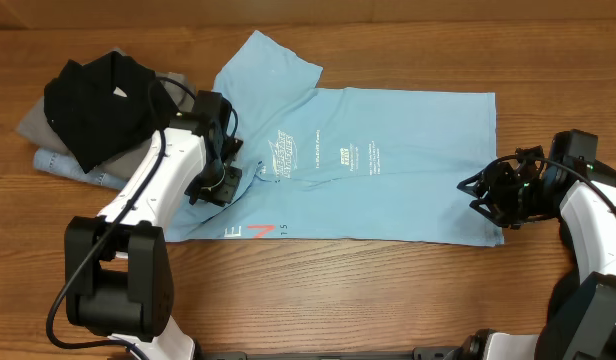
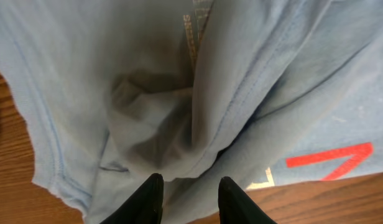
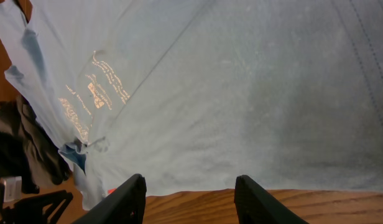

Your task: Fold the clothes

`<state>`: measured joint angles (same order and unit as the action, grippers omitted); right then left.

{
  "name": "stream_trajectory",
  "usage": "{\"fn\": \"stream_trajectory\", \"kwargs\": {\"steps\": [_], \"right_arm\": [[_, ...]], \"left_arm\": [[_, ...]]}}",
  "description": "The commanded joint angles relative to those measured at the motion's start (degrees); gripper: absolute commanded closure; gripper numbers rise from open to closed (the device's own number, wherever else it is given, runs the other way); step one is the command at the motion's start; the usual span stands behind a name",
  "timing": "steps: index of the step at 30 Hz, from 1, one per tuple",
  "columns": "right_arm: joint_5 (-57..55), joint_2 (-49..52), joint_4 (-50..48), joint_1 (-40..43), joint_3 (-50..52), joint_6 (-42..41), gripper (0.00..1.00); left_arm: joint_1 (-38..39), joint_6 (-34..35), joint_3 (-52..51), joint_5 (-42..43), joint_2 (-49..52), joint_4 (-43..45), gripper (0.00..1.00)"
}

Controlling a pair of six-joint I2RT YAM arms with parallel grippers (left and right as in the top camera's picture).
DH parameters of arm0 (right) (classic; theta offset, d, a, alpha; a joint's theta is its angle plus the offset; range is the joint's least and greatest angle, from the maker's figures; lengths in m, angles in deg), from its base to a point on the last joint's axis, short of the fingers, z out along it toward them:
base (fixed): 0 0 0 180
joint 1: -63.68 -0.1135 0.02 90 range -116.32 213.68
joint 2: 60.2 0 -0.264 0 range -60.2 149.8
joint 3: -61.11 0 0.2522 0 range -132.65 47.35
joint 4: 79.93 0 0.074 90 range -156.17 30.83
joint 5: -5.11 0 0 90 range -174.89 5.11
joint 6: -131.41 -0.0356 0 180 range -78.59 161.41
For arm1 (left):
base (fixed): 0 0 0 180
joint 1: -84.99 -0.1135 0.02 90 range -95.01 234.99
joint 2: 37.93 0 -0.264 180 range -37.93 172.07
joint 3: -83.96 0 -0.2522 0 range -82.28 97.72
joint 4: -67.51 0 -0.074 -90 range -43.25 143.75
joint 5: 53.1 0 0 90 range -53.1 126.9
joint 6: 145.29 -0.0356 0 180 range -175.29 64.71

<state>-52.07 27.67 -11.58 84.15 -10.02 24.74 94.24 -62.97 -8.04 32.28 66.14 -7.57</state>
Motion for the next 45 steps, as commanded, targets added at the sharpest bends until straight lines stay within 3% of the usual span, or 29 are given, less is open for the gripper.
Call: {"fn": "stream_trajectory", "kwargs": {"steps": [1,5,6,9,11,17,23,26,27,29,32,39,42,45], "right_arm": [[0.3,0.1,-0.2,-0.3,-1.0,0.4,0.50],[0.3,0.1,-0.3,-0.3,-1.0,0.4,0.50],[0.3,0.1,-0.3,-0.3,-1.0,0.4,0.50],[0.3,0.1,-0.2,-0.3,-1.0,0.4,0.50],[0.3,0.1,-0.2,-0.3,-1.0,0.4,0.50],[0.3,0.1,-0.5,-0.3,-1.0,0.4,0.50],[0.3,0.1,-0.4,-0.3,-1.0,0.4,0.50],[0.3,0.1,-0.3,-0.3,-1.0,0.4,0.50],[0.3,0.1,-0.2,-0.3,-1.0,0.4,0.50],[0.3,0.1,0.0,-0.3,-1.0,0.4,0.50],[0.3,0.1,0.0,-0.3,-1.0,0.4,0.50],[0.3,0.1,-0.2,-0.3,-1.0,0.4,0.50],[0.3,0.1,-0.2,-0.3,-0.9,0.4,0.50],[-0.3,0.1,-0.3,-0.3,-0.8,0.4,0.50]], "left_arm": [[-1.1,0.2,-6.6,-0.3,0.6,7.0,0.62],[-1.1,0.2,-9.9,-0.3,0.6,13.7,0.60],[-1.1,0.2,-10.0,-0.3,0.6,14.9,0.64],[-1.1,0.6,-9.5,0.2,0.6,13.7,0.88],[-1.0,0.6,-7.9,0.3,0.5,10.6,0.94],[-1.0,0.0,1.6,-4.2,0.5,5.0,0.95],[-1.0,-1.6,3.0,-4.5,0.7,16.6,0.86],[-1.0,-1.6,2.7,-4.4,0.7,20.5,0.69],[-1.0,-1.6,2.7,-4.5,0.7,21.0,0.55],[-1.1,-1.5,2.7,-7.3,0.7,20.9,0.54],[-1.1,-1.1,2.7,-5.7,0.7,16.7,0.42],[-1.2,-1.9,-0.4,0.3,0.8,10.4,0.45],[-1.6,1.5,-6.4,0.2,0.8,15.2,0.53],[-2.2,3.4,-9.3,0.3,0.8,21.6,0.52]]}}
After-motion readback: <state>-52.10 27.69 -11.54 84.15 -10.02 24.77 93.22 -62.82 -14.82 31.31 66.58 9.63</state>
